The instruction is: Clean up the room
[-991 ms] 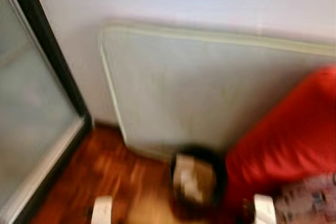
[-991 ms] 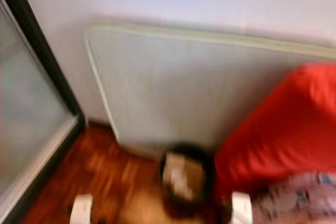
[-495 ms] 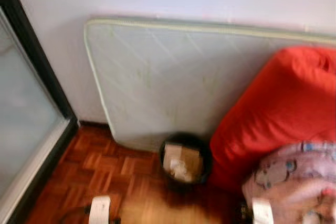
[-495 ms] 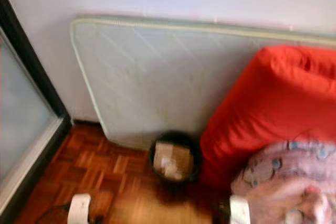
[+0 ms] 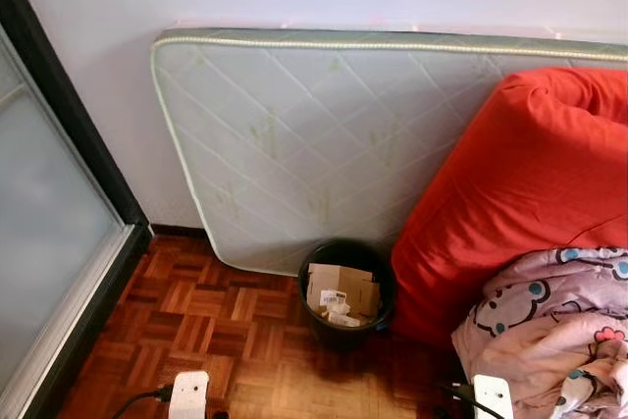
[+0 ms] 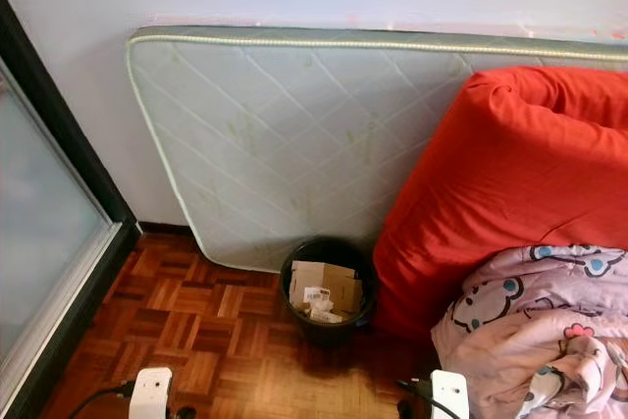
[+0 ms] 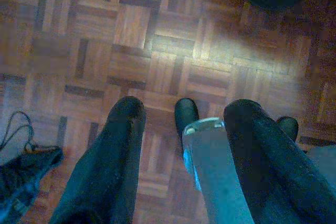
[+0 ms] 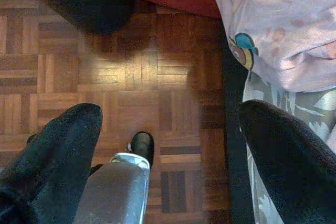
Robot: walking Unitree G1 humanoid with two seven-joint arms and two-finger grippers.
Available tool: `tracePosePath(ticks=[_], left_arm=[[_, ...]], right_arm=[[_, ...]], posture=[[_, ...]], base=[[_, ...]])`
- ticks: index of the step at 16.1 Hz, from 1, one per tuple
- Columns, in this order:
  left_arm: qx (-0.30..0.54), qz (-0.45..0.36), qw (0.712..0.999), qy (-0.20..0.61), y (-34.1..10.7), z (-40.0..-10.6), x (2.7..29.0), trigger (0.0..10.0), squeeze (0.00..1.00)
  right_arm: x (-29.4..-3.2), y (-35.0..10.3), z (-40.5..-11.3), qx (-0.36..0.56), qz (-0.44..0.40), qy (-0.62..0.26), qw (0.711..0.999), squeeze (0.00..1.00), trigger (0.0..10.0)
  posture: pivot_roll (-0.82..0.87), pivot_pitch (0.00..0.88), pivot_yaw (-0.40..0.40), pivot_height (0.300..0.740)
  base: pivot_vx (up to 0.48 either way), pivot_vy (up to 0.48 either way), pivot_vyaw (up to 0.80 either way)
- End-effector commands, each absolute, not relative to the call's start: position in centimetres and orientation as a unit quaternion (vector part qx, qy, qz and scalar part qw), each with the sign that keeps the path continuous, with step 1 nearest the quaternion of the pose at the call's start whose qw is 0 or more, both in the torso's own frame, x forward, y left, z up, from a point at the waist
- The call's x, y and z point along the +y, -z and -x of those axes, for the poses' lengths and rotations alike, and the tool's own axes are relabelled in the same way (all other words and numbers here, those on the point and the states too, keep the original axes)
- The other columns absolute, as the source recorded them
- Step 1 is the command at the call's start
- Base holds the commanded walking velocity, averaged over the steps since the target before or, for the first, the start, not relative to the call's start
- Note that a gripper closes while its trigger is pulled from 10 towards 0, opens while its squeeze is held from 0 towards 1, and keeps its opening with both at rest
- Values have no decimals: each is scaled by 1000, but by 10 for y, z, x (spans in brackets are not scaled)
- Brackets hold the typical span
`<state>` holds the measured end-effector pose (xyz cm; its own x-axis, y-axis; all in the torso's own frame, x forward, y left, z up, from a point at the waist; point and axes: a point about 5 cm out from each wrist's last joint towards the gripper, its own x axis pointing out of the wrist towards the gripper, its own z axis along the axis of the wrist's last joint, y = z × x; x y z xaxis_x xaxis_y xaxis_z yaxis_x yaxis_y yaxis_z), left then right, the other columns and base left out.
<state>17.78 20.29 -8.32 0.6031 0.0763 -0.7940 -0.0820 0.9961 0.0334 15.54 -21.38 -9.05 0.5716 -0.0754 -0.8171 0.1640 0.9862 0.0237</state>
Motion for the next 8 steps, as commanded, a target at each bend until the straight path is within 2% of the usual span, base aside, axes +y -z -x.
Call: tracePosePath(ticks=[1, 8], left_arm=[[441, 2, 896, -45, 83, -177, 203, 10000, 0], [440, -2, 896, -49, 83, -177, 206, 10000, 0]], right_arm=[[-214, 91, -154, 456, -55, 69, 886, 0, 10000], [-213, 92, -152, 463, -55, 65, 882, 0, 10000]], posture=[[-53, 0, -15, 740], [-50, 0, -17, 740]], base=[[0, 0, 0], [0, 0, 0]])
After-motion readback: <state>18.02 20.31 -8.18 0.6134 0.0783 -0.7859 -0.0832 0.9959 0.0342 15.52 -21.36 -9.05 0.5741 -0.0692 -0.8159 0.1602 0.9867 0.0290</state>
